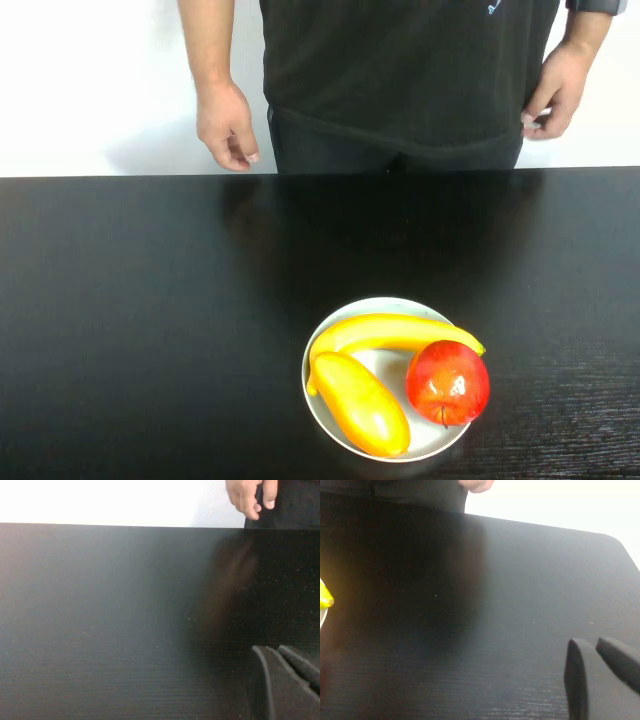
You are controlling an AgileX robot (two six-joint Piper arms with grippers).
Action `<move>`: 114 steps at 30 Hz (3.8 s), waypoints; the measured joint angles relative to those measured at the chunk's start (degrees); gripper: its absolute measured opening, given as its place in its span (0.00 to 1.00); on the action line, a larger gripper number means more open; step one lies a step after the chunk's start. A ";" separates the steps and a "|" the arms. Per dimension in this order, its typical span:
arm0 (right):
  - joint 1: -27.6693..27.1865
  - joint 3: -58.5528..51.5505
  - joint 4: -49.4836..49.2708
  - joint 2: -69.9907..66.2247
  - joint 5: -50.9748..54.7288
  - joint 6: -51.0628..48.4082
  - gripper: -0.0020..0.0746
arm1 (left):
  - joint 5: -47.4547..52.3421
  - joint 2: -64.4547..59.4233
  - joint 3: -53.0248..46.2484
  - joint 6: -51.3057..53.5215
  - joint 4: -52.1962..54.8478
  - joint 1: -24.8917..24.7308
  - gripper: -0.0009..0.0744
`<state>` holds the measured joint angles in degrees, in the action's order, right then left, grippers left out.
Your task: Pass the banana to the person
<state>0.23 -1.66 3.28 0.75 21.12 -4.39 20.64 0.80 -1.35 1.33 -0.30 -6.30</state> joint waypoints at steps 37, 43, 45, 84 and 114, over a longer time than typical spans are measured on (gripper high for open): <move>0.00 0.00 -0.10 0.00 0.00 0.00 0.02 | 0.00 0.00 0.00 0.00 0.00 0.00 0.01; 0.00 -0.08 -1.10 0.00 -3.00 -0.10 0.02 | 0.00 0.00 0.00 0.00 0.00 0.00 0.01; 0.00 -0.08 -2.55 0.00 -6.91 -0.10 0.02 | 0.00 0.00 0.00 0.00 0.00 0.00 0.01; 6.91 41.37 -17.77 -55.61 28.31 -6.81 0.02 | 0.00 0.00 0.00 0.00 0.00 0.00 0.01; 39.57 83.91 -4.79 -113.37 31.54 -43.37 0.61 | 0.00 0.00 0.00 0.00 0.00 0.00 0.01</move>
<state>39.80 82.25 -1.51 -112.61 52.66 -47.77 20.64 0.80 -1.35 1.33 -0.30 -6.30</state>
